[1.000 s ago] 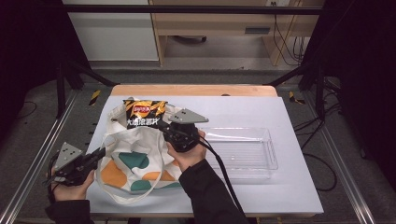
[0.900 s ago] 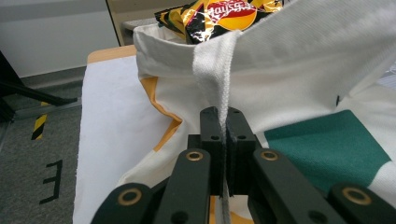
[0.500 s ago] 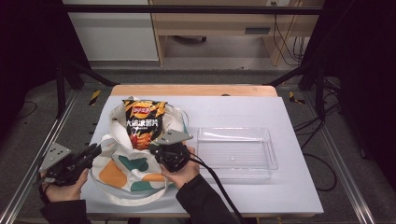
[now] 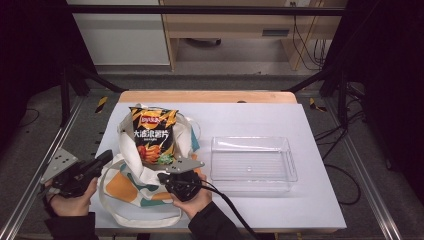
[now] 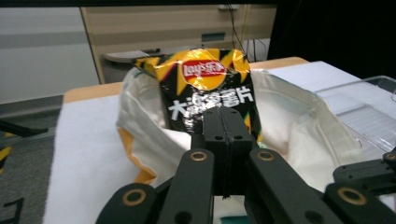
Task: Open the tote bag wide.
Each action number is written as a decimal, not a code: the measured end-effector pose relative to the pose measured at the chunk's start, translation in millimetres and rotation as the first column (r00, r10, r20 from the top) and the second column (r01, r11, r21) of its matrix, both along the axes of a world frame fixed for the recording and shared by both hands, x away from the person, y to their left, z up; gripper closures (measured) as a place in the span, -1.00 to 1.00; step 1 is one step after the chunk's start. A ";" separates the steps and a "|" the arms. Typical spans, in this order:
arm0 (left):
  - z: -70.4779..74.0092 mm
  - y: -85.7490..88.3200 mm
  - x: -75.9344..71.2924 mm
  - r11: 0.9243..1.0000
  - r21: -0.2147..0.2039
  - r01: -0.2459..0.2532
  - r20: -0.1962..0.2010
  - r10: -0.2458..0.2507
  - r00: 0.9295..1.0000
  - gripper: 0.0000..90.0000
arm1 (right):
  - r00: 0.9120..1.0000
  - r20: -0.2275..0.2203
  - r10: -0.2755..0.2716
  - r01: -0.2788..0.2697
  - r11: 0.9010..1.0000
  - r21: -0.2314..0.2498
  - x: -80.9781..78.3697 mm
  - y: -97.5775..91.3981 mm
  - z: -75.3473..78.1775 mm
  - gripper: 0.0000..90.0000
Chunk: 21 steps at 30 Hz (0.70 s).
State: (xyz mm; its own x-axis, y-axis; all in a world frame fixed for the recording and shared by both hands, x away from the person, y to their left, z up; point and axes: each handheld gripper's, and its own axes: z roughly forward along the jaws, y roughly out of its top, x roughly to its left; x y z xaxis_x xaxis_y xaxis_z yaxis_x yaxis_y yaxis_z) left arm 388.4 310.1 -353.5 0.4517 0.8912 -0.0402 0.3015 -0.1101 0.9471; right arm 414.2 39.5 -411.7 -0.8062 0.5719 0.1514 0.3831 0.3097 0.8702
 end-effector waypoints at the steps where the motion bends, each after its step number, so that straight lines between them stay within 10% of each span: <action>1: 0.0 0.0 0.0 1.000 0.000 0.000 0.000 0.000 1.000 1.00 | 1.000 0.000 0.000 0.000 1.000 0.000 0.0 0.0 0.0 1.00; 10: -24.5 -35.6 20.2 0.992 0.099 0.074 -0.097 -0.065 0.993 1.00 | 0.999 -0.034 0.024 -0.025 0.999 -0.025 -8.8 3.5 -21.8 1.00; 21: -63.9 -31.8 23.8 0.978 0.195 0.077 -0.221 -0.033 0.975 1.00 | 0.998 -0.060 0.025 -0.027 0.999 -0.027 -11.2 0.3 -33.5 1.00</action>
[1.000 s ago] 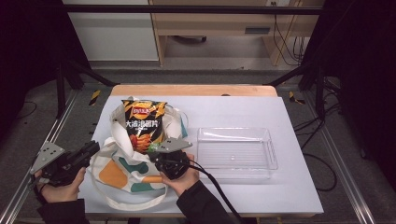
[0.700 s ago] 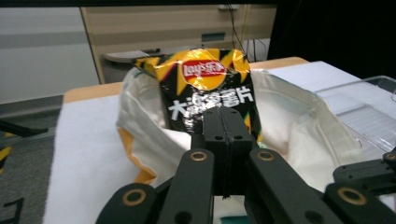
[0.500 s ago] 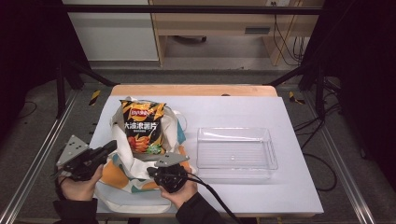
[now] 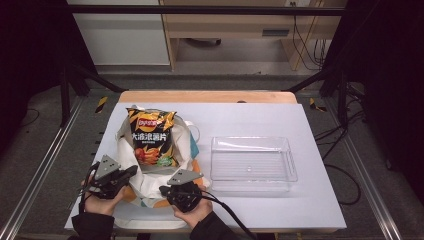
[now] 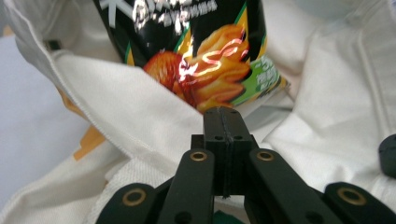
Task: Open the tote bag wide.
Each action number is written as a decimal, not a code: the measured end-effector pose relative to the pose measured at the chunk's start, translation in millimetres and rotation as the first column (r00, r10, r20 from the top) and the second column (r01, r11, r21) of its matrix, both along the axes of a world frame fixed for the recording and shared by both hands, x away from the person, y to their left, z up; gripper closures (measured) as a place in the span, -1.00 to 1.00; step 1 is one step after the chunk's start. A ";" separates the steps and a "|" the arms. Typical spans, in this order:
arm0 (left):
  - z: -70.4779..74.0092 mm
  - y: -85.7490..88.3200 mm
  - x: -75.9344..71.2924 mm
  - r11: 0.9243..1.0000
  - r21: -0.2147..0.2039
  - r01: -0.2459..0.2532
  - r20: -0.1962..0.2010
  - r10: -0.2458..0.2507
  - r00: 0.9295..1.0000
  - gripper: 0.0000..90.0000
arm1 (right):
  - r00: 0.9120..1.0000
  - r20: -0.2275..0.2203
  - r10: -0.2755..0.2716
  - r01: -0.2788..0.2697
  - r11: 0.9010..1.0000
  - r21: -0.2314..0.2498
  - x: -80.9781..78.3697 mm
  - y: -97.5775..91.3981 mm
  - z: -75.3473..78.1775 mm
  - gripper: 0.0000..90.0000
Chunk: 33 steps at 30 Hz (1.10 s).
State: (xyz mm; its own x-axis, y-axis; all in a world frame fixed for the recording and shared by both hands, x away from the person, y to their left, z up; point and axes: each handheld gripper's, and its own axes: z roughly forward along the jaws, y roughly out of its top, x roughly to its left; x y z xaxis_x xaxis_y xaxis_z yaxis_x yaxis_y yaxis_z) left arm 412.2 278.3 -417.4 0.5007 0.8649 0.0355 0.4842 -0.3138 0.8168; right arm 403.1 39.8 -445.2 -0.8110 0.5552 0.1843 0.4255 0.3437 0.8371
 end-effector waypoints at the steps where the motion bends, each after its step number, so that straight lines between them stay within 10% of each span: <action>1: -1.2 0.7 0.7 1.000 0.007 -0.001 -0.002 0.001 1.000 1.00 | 1.000 0.000 -0.003 0.003 1.000 -0.001 -0.2 0.2 -0.6 1.00; 12: -21.8 16.6 -1.4 0.999 0.041 -0.025 -0.089 0.029 0.996 1.00 | 0.994 0.031 -0.101 0.102 0.994 -0.039 13.0 -11.7 -0.2 1.00; 33: -34.5 25.9 6.5 0.995 0.073 -0.064 -0.139 0.074 0.988 1.00 | 0.981 0.022 -0.191 0.192 0.976 -0.104 20.6 -22.6 -26.9 1.00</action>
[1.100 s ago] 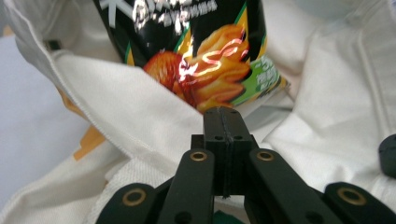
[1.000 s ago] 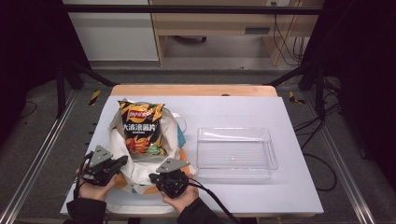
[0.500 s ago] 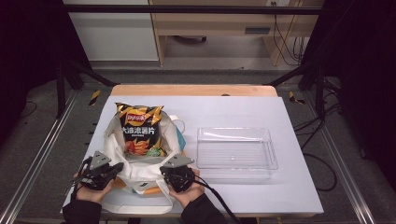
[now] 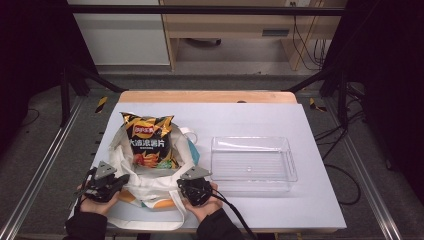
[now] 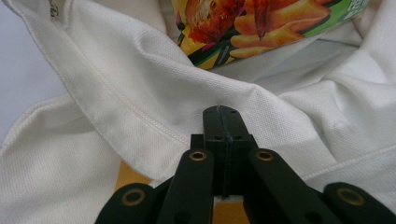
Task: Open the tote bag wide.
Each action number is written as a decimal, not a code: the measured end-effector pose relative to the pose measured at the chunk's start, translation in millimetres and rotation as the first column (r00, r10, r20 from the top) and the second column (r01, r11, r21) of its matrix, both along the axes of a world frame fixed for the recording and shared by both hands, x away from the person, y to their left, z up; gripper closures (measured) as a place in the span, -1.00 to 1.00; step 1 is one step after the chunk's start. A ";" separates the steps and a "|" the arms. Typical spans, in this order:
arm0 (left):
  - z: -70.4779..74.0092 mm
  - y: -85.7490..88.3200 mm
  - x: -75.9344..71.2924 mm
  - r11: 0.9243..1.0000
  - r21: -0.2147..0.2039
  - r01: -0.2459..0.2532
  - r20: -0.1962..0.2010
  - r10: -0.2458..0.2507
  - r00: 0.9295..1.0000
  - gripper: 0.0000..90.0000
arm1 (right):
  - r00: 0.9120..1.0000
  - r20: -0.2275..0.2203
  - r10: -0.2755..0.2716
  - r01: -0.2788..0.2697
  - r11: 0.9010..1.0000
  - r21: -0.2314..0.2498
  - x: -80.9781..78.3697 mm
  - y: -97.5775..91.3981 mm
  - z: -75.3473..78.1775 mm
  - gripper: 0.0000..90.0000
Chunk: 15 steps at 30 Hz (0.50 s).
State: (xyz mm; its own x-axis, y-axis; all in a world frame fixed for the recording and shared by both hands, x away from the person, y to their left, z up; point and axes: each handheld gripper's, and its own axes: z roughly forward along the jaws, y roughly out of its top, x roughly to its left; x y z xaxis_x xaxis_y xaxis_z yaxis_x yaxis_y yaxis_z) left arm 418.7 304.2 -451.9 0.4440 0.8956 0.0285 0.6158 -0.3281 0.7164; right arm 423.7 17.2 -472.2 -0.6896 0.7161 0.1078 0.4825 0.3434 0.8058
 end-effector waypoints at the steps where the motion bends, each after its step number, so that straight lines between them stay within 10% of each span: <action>1: -0.5 0.0 0.2 1.000 -0.002 -0.002 -0.005 0.002 1.000 1.00 | 1.000 0.007 -0.013 0.013 1.000 -0.014 0.1 -0.7 0.2 1.00; 15: 5.5 0.4 -0.8 0.999 -0.033 0.000 0.006 0.000 1.000 1.00 | 0.999 0.021 -0.044 0.045 0.999 -0.020 2.0 -5.8 -9.7 1.00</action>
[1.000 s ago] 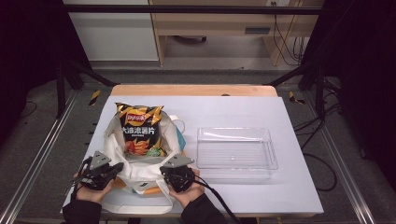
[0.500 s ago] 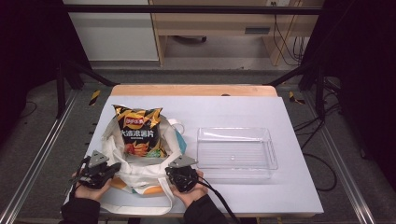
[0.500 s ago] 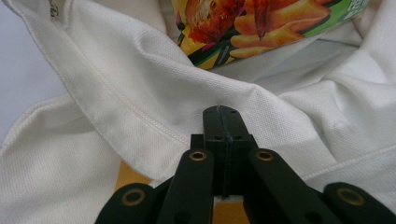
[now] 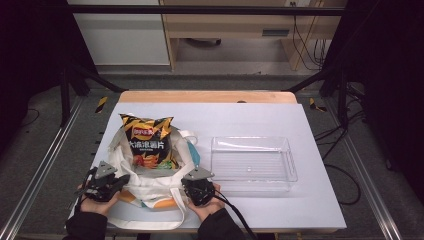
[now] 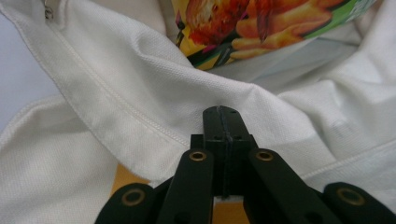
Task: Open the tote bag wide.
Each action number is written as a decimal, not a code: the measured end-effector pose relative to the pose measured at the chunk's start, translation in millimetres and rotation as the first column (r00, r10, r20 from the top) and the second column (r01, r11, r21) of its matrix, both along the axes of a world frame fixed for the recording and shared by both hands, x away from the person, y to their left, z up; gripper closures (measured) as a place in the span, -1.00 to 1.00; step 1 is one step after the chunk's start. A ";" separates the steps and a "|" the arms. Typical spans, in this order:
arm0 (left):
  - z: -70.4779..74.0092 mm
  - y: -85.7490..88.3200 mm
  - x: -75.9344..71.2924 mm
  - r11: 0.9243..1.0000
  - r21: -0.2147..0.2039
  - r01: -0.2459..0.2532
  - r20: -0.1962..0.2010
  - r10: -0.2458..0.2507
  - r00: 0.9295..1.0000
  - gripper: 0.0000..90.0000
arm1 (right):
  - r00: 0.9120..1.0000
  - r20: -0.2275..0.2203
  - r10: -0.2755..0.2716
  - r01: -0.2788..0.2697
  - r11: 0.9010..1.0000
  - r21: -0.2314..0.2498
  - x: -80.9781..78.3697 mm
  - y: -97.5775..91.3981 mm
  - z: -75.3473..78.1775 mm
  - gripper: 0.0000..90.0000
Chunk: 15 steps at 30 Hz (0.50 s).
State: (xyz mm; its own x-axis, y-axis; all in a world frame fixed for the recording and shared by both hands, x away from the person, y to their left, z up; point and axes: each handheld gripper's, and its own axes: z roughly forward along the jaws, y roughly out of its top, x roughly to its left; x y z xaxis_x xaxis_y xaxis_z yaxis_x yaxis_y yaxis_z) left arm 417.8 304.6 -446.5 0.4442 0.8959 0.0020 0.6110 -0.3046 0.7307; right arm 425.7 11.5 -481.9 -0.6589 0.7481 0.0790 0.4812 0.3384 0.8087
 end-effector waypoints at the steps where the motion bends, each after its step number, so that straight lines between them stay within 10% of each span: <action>1: 7.8 0.4 -2.6 1.000 -0.023 0.000 0.032 0.001 0.999 1.00 | 1.000 -0.004 -0.003 0.003 1.000 -0.001 -0.4 0.3 0.0 1.00; 8: 33.6 11.6 8.1 0.998 -0.056 -0.036 0.147 0.044 0.988 1.00 | 1.000 0.008 0.004 -0.004 1.000 -0.017 -0.2 1.0 -1.7 1.00; 15: 3.5 26.8 34.6 0.993 0.032 -0.113 0.074 0.111 0.991 1.00 | 1.000 0.018 -0.003 0.003 1.000 -0.007 -1.2 0.6 -1.8 1.00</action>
State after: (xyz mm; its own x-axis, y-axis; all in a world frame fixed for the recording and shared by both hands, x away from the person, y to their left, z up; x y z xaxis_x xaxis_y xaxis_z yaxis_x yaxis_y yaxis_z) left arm 452.4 331.5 -443.0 0.3386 0.9388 0.0634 0.5890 -0.2640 0.7637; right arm 424.5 12.1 -483.7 -0.6578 0.7507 0.0620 0.4674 0.3422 0.8151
